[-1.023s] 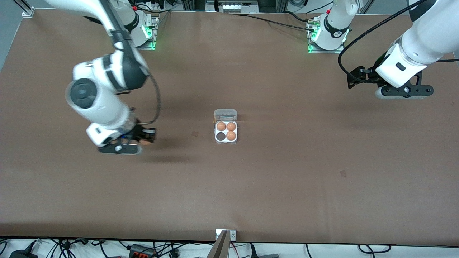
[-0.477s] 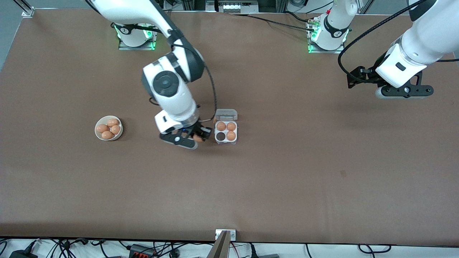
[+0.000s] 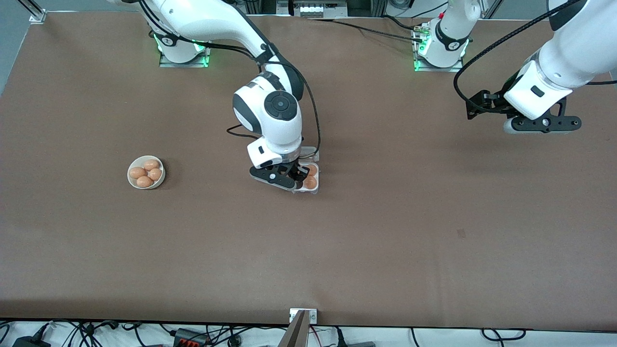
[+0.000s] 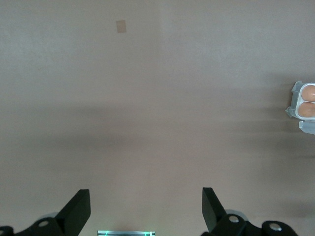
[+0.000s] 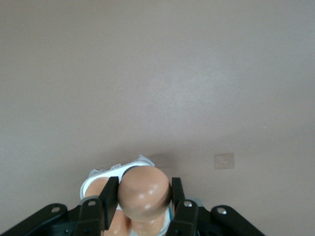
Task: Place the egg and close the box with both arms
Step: 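Lower the egg into the empty carton cup and open the right gripper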
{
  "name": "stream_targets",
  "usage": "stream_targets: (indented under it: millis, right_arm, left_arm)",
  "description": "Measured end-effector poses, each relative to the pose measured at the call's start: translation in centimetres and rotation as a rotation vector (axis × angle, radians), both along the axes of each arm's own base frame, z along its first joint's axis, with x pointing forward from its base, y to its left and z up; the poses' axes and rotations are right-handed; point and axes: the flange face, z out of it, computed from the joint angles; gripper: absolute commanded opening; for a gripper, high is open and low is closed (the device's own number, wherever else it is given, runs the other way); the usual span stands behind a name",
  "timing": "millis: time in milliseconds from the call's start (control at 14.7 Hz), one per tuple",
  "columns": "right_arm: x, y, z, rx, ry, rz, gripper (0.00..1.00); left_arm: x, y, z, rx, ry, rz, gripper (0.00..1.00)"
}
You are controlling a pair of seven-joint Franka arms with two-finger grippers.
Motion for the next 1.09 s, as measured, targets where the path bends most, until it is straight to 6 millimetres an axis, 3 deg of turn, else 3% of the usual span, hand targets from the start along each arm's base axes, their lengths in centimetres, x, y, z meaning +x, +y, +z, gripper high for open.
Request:
stream_targets:
  millis: [205, 409, 614, 750, 886, 1091]
  right_arm:
    - [-0.7, 1.5, -1.4, 0.017, -0.032, 0.004, 0.23]
    - [-1.5, 2.5, -2.9, -0.013, -0.069, 0.004, 0.23]
    - [-1.5, 2.4, -3.6, -0.022, -0.072, 0.000, 0.23]
    - [-1.6, 2.5, -4.0, -0.032, -0.074, 0.007, 0.23]
    - [-1.9, 2.7, -4.6, -0.043, -0.074, 0.013, 0.23]
    - [-2.2, 2.9, -5.4, -0.052, -0.070, 0.018, 0.23]
  left_arm:
    - [0.1, 0.0, -0.2, 0.000, 0.003, 0.000, 0.58]
    - [0.0, 0.0, -0.3, 0.001, 0.010, -0.001, 0.59]
    - [0.0, 0.0, -0.3, 0.001, 0.014, -0.001, 0.40]
    - [-0.1, -0.1, -0.3, 0.002, 0.016, -0.003, 0.20]
    - [-0.3, -0.1, -0.3, 0.000, 0.030, -0.033, 0.12]
    - [-0.4, -0.1, -0.1, -0.009, 0.035, -0.101, 0.10]
